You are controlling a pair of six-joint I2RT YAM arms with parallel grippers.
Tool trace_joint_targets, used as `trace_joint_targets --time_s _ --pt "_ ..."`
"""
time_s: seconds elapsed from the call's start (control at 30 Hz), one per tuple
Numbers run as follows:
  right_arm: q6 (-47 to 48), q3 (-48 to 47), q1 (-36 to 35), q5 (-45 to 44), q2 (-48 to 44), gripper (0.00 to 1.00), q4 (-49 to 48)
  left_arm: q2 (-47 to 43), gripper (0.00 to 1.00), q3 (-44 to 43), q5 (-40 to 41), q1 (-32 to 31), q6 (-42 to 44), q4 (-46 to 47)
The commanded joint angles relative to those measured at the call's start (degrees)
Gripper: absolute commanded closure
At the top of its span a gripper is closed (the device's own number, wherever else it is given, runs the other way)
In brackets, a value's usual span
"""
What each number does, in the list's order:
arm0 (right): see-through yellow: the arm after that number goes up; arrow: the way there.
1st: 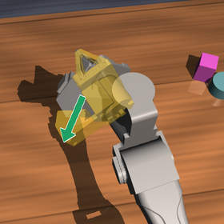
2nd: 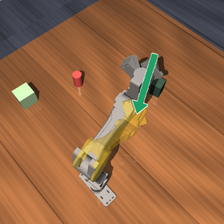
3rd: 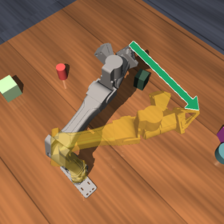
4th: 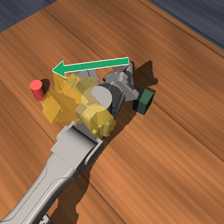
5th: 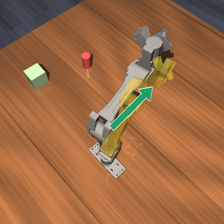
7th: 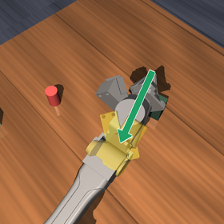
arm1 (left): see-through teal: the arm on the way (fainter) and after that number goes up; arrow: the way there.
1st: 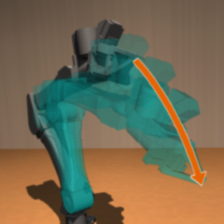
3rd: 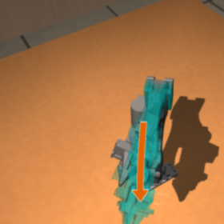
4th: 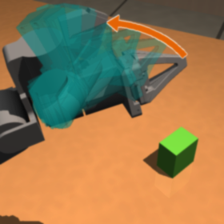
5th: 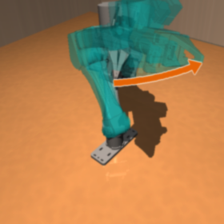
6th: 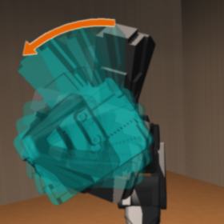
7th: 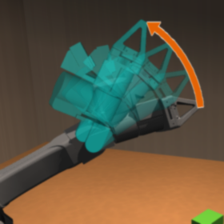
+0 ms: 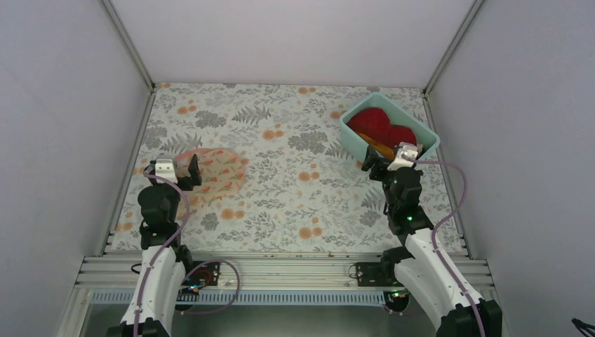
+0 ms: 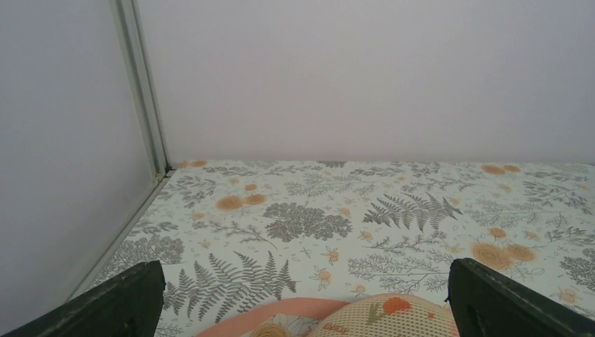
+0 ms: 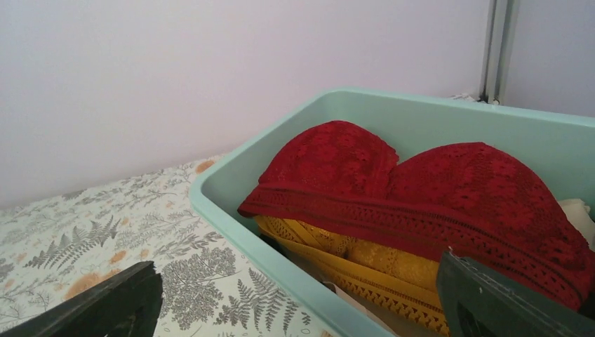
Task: Unzip the laundry bag and remove the bra
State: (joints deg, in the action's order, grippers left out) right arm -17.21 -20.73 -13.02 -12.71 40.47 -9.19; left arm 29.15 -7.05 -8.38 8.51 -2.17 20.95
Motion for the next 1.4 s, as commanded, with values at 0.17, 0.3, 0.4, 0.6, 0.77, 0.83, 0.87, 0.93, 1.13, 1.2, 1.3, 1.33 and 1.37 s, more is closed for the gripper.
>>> trace_joint_targets --time_s 0.17,0.3,0.4,0.6,0.77,0.83,0.87,0.93,1.13,1.2,1.3,1.33,1.37 --pt "-4.0 -5.5 0.3 8.9 -0.8 0.0 -1.6 -1.8 0.0 -2.4 -7.3 0.3 3.5 0.6" --pt "-2.3 -12.1 0.3 26.7 3.9 0.0 -3.0 -2.1 0.0 -7.3 -10.2 0.2 4.5 -6.4" --pt "-3.6 -21.4 -1.9 36.9 13.4 0.0 1.6 -1.0 0.0 -13.1 -16.6 0.1 12.8 -14.2" --pt "-2.6 -37.6 -15.5 37.0 32.4 0.07 9.2 2.8 0.0 -25.0 -26.2 -1.0 48.0 -41.5" --pt "-4.4 -50.6 -24.0 38.3 48.3 0.15 12.8 4.9 0.0 -25.8 -18.0 -1.8 69.3 -57.0" --pt "-5.3 -55.9 -26.4 40.5 55.6 0.18 15.6 4.7 0.0 -24.8 -14.6 -2.0 71.7 -57.2" --pt "-5.8 -58.4 -27.4 42.0 59.7 0.19 17.0 4.7 0.0 -24.4 -13.7 -1.9 72.5 -57.2" --pt "-7.2 -63.4 -28.7 45.3 68.3 0.21 19.5 4.5 0.0 -23.8 -13.2 -2.0 73.5 -57.2" --pt "-10.0 -75.2 -30.2 49.6 84.6 0.19 24.1 4.2 0.0 -21.3 -13.4 -2.4 74.2 -56.6" --pt "-10.0 -77.9 -31.1 49.4 88.2 0.2 25.2 3.9 0.0 -20.4 -13.6 -2.7 74.2 -56.5" --pt "-10.3 -79.8 -32.2 50.4 91.4 0.23 25.4 3.8 0.0 -19.1 -13.6 -3.0 74.2 -56.4" --pt "-10.6 -79.8 -32.4 50.6 92.0 0.24 25.1 3.8 0.0 -18.6 -13.5 -3.2 74.3 -56.2" --pt "-10.9 -79.6 -32.6 50.9 92.5 0.26 24.6 3.8 0.0 -18.2 -13.5 -3.4 74.4 -56.0"
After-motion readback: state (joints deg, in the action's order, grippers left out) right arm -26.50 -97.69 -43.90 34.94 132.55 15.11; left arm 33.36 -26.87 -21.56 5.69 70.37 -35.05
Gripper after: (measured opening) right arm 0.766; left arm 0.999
